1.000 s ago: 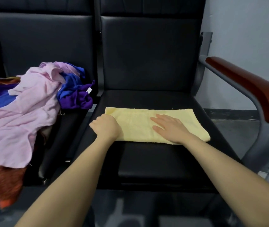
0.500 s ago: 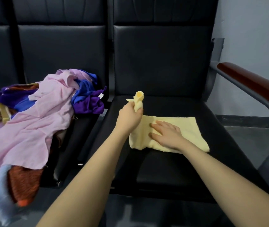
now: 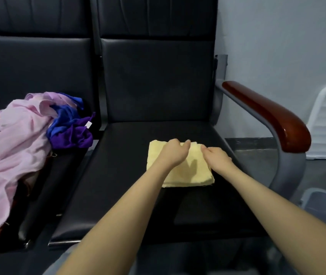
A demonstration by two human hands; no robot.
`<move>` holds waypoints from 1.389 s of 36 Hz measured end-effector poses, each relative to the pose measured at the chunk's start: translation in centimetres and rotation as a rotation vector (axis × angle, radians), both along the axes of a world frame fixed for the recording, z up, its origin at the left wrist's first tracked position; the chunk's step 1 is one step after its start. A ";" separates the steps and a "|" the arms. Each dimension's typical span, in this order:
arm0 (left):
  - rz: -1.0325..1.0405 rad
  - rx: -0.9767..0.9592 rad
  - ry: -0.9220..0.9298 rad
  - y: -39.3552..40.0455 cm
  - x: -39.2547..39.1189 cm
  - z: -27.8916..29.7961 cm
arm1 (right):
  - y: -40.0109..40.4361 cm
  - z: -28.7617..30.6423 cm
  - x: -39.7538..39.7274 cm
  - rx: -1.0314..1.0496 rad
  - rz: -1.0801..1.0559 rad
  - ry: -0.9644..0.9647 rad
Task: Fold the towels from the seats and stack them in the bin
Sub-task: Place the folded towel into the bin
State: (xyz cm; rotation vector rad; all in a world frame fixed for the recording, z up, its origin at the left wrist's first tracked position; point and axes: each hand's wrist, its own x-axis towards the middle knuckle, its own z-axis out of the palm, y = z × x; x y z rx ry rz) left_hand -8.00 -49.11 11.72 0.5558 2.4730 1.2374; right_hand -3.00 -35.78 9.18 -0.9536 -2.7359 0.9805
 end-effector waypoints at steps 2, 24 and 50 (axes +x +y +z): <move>0.098 -0.118 0.110 -0.4 -0.5 -0.6 | 0.0 -0.5 -0.3 0.077 -0.005 -0.032; 0.225 -0.549 0.385 -3.1 -2.2 -4.7 | -3.6 -2.1 -1.7 0.477 0.003 -0.081; -0.015 -0.255 0.963 6.9 8.3 8.8 | 3.7 10.3 13.6 0.535 -0.308 0.439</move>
